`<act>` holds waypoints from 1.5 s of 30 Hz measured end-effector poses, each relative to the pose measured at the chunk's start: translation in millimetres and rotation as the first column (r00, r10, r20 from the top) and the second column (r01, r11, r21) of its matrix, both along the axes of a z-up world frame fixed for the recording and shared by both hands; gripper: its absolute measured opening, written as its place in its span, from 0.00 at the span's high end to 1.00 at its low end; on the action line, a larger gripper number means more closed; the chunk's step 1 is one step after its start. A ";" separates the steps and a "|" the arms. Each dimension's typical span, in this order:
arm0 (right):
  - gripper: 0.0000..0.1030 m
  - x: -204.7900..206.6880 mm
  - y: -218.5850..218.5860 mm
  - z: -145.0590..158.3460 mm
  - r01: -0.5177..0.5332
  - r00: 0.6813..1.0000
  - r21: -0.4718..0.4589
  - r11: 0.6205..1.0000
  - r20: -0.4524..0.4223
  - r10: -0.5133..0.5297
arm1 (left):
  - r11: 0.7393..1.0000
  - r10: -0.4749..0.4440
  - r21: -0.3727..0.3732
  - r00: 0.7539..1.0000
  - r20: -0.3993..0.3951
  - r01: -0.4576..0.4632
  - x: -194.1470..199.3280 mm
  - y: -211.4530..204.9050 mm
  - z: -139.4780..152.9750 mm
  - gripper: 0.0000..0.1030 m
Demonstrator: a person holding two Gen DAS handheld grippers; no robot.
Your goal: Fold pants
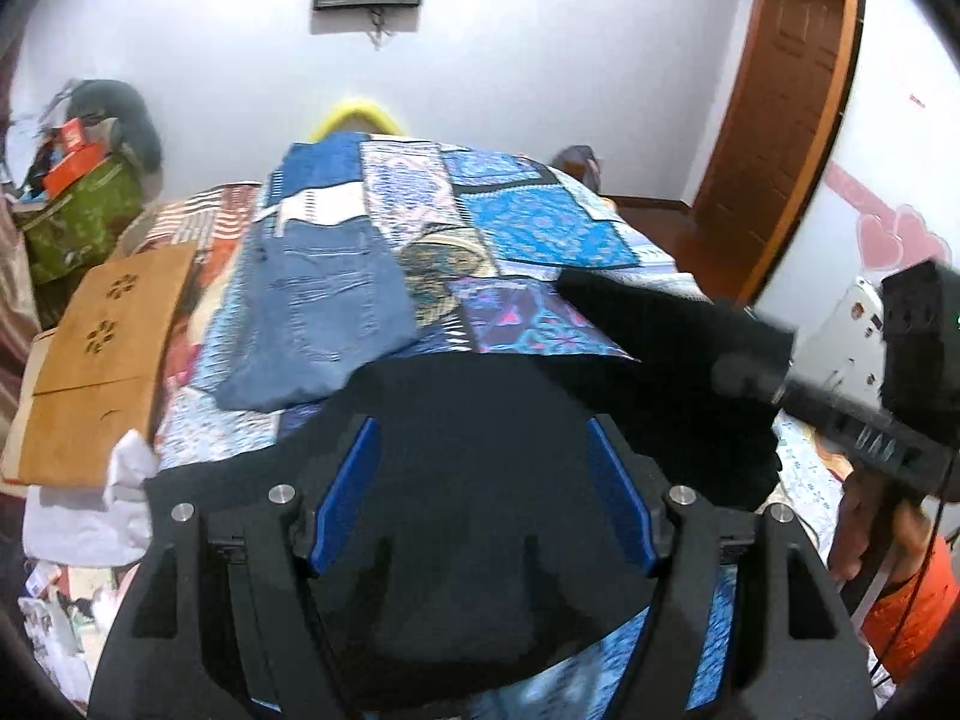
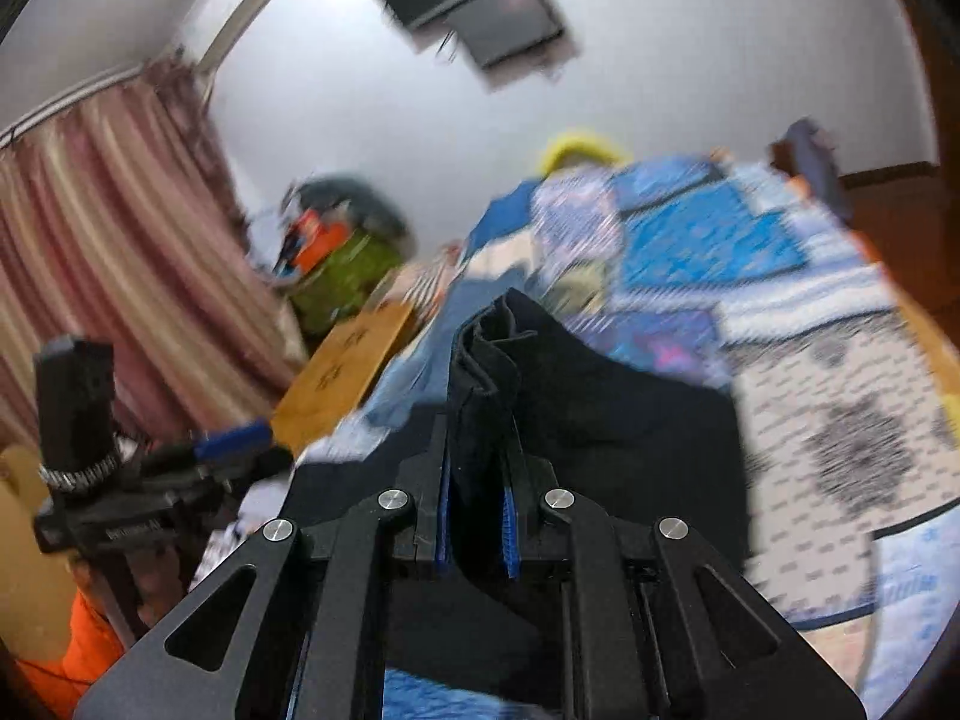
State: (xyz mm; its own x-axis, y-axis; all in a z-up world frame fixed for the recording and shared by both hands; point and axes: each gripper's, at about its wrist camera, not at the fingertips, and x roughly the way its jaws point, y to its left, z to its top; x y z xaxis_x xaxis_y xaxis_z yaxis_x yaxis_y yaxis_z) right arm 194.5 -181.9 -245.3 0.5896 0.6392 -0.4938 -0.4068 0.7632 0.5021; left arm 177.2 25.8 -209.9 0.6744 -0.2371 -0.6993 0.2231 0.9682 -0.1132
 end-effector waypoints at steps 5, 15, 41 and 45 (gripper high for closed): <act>0.89 -8.9 41.1 -27.8 -0.108 0.993 -0.073 0.992 -0.052 0.104 | 0.999 0.040 0.008 0.999 -0.012 -0.040 -10.0 19.0 -7.8 0.31; 0.58 -16.6 40.2 -19.2 -0.198 0.979 -0.167 0.966 -0.079 0.188 | 0.999 0.052 0.005 0.997 -0.052 -0.052 -2.8 16.5 -20.5 0.31; 0.52 -3.6 -64.7 -77.4 -0.110 0.982 -0.274 0.956 -0.180 0.062 | 0.965 -0.169 0.168 0.967 -0.190 0.202 26.5 -102.3 -97.0 0.46; 0.52 -8.4 -67.3 -69.9 -0.075 0.983 -0.283 0.956 -0.181 0.024 | 0.975 -0.136 0.149 0.974 -0.179 0.164 18.6 -89.5 -89.7 0.46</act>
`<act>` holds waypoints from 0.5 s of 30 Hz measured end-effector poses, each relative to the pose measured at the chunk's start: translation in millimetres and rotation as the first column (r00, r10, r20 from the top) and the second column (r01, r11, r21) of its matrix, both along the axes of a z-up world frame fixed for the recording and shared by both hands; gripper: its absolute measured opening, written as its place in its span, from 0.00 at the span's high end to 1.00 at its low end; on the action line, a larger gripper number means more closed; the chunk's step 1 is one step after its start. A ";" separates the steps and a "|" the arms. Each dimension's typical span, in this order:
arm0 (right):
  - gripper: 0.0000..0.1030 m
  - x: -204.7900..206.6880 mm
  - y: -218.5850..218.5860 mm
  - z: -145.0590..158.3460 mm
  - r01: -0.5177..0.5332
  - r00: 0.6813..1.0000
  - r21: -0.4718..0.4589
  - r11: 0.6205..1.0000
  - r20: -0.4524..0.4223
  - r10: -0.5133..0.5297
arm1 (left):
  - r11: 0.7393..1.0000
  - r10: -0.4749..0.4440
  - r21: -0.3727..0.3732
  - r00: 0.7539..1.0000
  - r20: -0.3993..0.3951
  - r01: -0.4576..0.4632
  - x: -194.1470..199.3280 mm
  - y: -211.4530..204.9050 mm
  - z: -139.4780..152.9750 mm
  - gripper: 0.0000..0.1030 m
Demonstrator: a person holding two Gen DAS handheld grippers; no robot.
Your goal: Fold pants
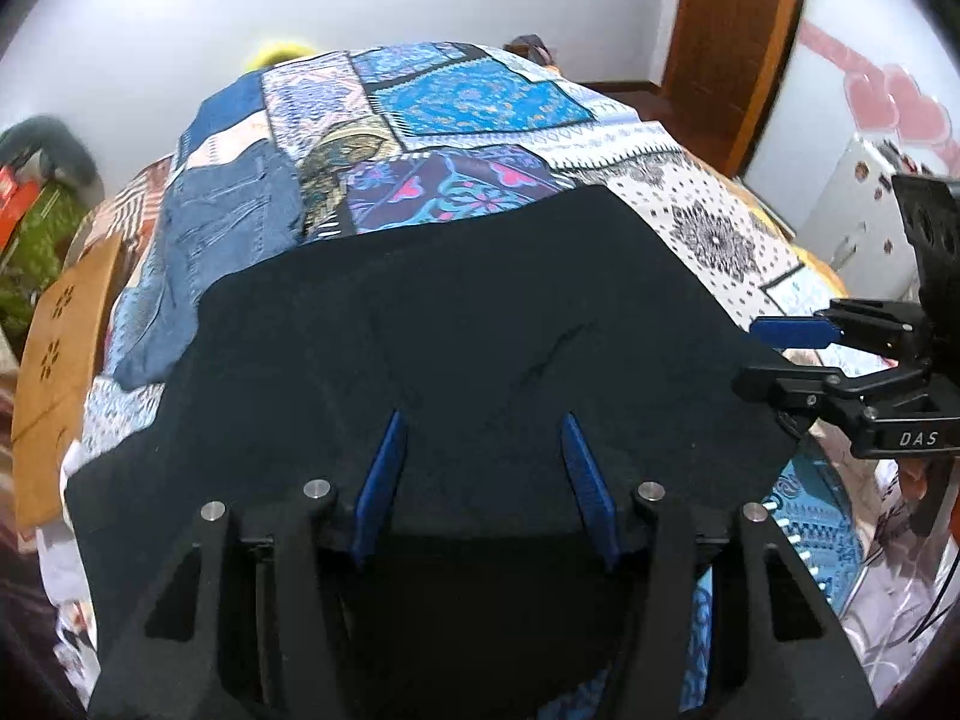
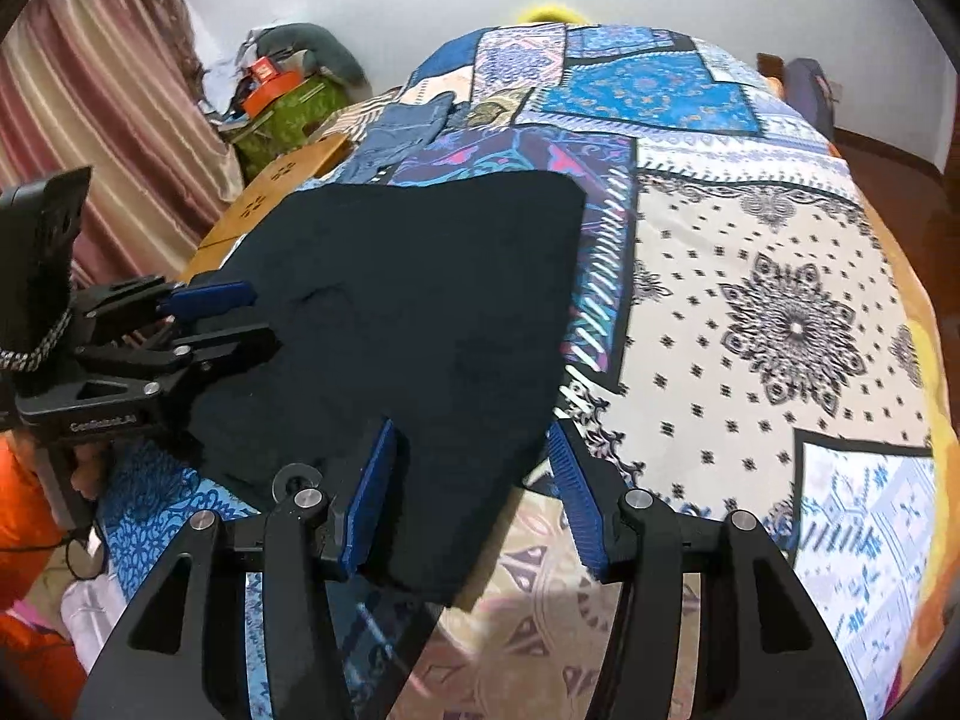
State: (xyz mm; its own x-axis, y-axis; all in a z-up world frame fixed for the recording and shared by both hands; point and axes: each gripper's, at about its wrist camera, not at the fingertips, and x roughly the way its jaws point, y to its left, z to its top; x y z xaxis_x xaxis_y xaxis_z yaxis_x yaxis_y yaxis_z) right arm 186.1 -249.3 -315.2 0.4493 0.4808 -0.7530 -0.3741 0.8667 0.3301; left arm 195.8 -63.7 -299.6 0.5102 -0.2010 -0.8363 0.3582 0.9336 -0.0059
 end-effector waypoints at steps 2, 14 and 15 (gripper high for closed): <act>0.52 -1.2 1.8 8.6 0.007 1.000 -0.016 1.000 0.020 -0.007 | 0.999 0.035 -0.015 0.999 0.007 -0.035 -1.9 9.6 7.1 0.46; 0.50 -2.0 47.1 77.8 -0.070 0.975 0.007 0.998 0.213 0.067 | 0.925 0.358 -0.185 0.923 0.139 -0.331 -42.8 142.7 76.5 0.24; 0.50 -0.9 52.6 79.6 -0.078 0.973 0.006 0.997 0.219 0.075 | 0.913 0.385 -0.202 0.913 0.136 -0.354 -48.8 158.1 79.6 0.23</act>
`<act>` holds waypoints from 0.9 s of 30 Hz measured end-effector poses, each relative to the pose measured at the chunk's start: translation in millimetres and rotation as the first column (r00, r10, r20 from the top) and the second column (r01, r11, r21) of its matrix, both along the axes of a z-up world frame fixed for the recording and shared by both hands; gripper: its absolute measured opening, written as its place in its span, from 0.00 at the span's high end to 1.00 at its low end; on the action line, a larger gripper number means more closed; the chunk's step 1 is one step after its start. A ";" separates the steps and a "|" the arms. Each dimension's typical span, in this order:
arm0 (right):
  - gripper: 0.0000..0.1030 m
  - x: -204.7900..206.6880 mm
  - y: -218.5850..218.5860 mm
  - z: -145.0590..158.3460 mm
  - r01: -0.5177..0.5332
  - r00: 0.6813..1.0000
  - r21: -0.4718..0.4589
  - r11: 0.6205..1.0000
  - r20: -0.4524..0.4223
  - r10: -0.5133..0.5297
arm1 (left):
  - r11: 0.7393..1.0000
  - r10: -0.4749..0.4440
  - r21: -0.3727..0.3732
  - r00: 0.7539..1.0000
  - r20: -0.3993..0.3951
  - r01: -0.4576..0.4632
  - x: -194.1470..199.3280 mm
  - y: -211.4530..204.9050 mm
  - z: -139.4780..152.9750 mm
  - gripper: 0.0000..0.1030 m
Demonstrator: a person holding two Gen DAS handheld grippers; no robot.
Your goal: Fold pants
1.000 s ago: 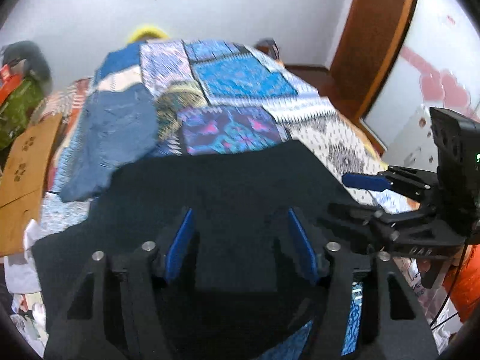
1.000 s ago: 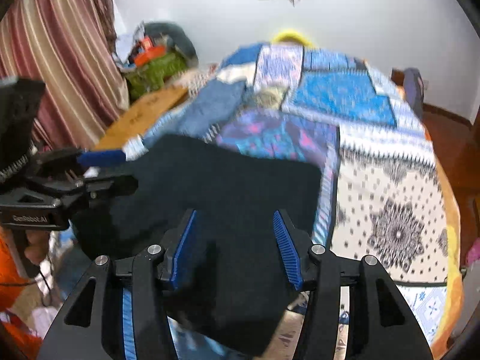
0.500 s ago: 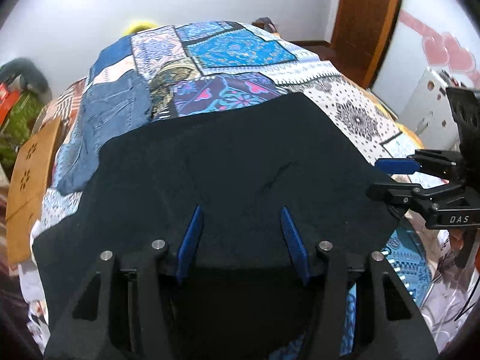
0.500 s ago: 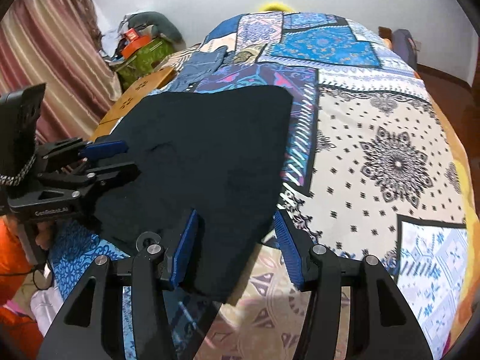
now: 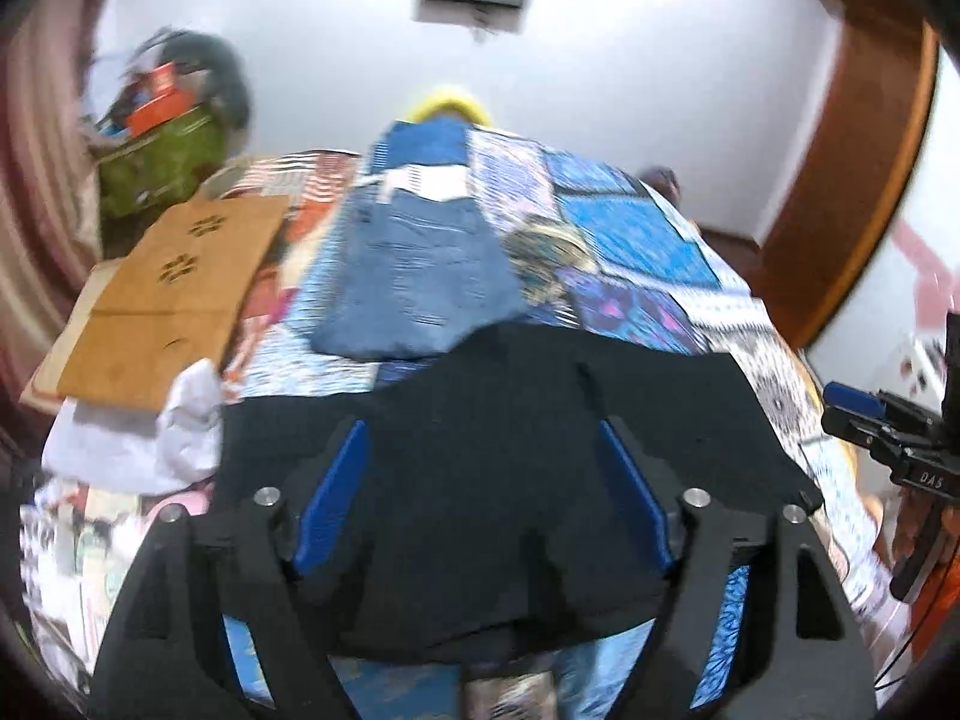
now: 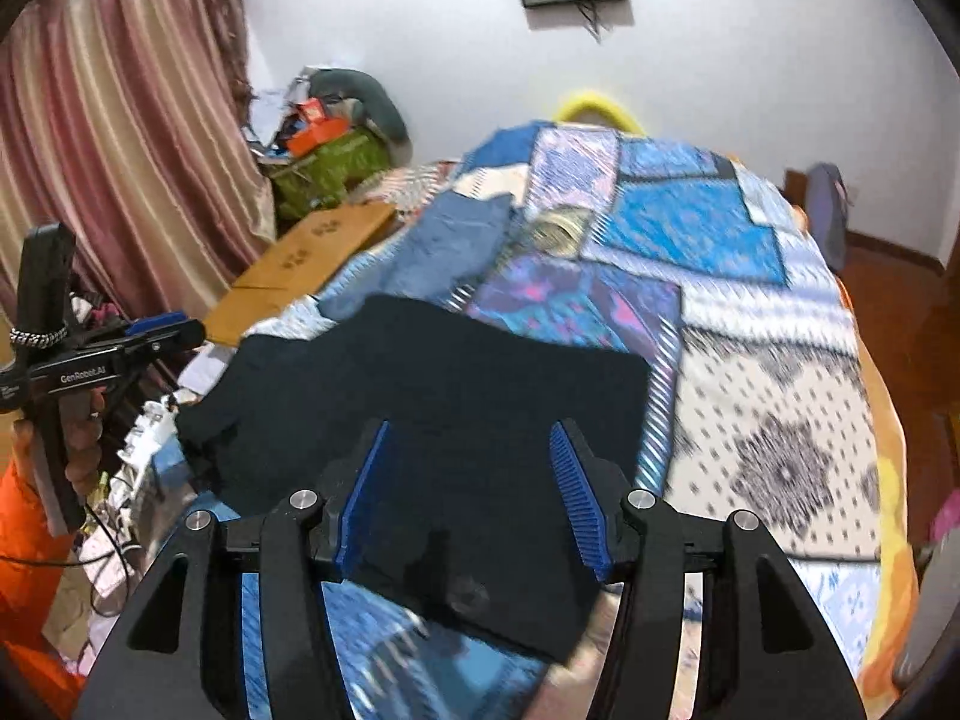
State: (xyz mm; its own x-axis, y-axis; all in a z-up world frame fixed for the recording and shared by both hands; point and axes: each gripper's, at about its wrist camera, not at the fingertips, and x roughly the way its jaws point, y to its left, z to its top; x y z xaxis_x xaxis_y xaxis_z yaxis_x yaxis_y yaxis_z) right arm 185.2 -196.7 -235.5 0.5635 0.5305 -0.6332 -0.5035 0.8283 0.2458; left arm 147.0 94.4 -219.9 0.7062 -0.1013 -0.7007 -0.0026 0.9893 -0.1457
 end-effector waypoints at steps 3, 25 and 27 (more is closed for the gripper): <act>0.50 4.3 20.8 1.3 -0.035 0.999 -0.011 0.999 0.014 0.035 | 0.998 0.051 -0.020 0.999 -0.012 -0.051 -14.4 31.9 0.4 0.21; 0.49 14.8 94.4 -56.7 -0.175 0.983 -0.205 0.963 -0.091 0.160 | 0.871 0.109 -0.419 0.934 -0.341 -0.255 -55.8 122.7 -126.0 0.17; 0.49 17.2 94.1 -58.5 -0.178 0.981 -0.193 0.965 -0.106 0.160 | 0.848 0.097 -0.463 0.934 -0.344 -0.258 -51.9 125.2 -130.9 0.13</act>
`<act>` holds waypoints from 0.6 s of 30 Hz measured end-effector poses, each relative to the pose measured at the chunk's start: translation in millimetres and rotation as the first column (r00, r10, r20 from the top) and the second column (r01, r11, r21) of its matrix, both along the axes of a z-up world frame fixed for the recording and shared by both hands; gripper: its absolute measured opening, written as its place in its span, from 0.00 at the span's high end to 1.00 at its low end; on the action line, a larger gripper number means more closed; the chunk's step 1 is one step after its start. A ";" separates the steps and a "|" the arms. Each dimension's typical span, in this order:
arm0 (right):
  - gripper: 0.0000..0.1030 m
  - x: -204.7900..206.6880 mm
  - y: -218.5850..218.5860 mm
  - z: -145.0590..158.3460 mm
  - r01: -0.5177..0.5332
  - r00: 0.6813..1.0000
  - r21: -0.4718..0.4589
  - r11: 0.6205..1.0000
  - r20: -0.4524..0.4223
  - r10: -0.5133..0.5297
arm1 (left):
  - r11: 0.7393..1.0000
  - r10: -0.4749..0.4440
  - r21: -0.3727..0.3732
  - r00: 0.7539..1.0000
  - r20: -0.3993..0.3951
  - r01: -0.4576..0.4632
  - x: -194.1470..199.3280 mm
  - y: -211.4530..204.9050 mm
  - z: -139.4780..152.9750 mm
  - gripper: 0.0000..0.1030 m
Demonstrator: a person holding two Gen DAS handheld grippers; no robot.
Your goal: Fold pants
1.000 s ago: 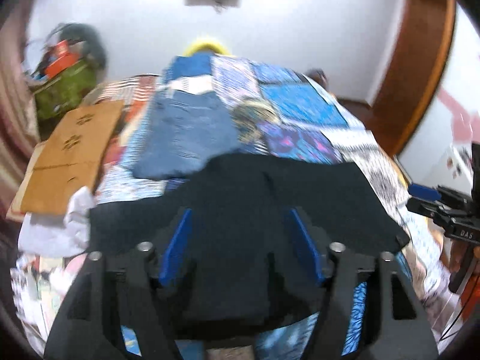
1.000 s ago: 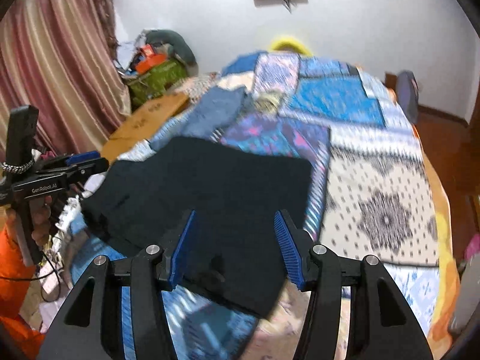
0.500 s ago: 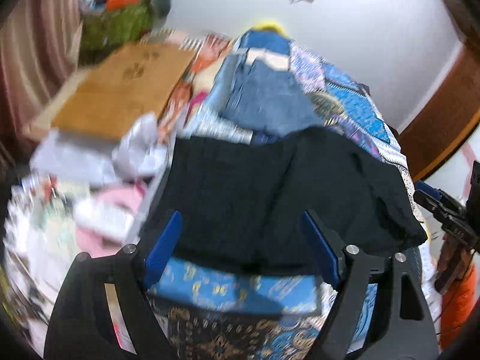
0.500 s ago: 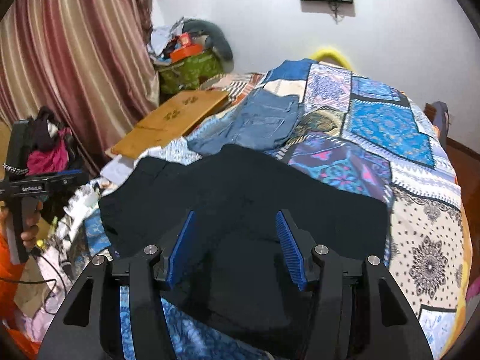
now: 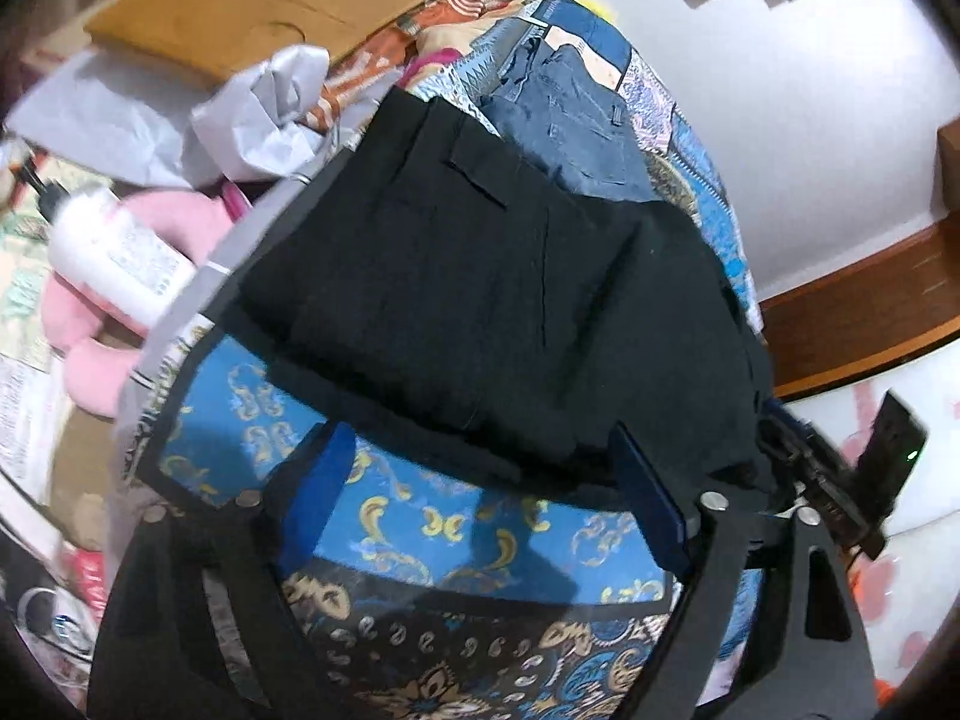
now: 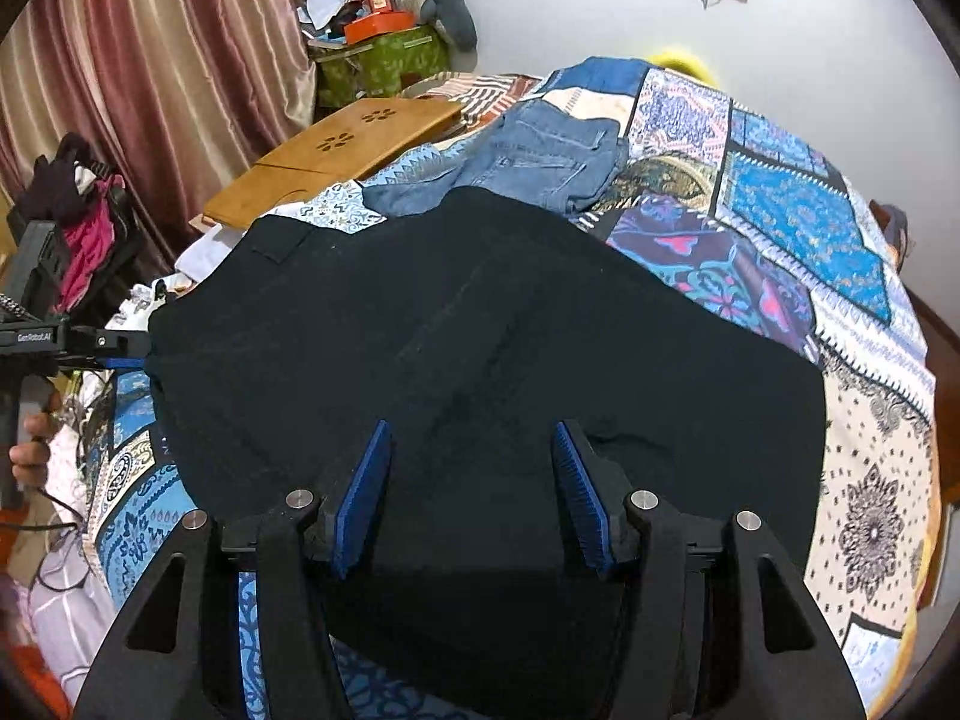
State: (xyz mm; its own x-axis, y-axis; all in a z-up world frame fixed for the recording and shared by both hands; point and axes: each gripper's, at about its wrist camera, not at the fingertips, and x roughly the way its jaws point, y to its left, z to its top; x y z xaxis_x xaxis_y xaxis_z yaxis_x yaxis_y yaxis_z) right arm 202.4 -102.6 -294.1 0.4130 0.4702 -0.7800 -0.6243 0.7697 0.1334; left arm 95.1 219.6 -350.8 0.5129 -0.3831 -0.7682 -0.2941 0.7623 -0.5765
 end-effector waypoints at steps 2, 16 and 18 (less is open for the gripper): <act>0.49 -0.8 0.0 -1.1 0.002 1.000 0.010 1.000 -0.007 -0.001 | 0.999 0.007 -0.045 1.000 0.000 -0.007 4.1 1.9 -5.7 0.09; 0.48 -1.7 -2.9 -4.2 0.010 1.000 0.058 0.998 -0.017 -0.009 | 0.983 0.137 0.131 0.987 -0.085 -0.125 52.9 -0.4 -18.0 0.64; 0.48 -2.2 -3.3 -3.9 0.014 1.000 0.063 0.998 -0.018 -0.013 | 0.982 0.140 0.138 0.987 -0.080 -0.128 54.4 -0.3 -16.2 0.72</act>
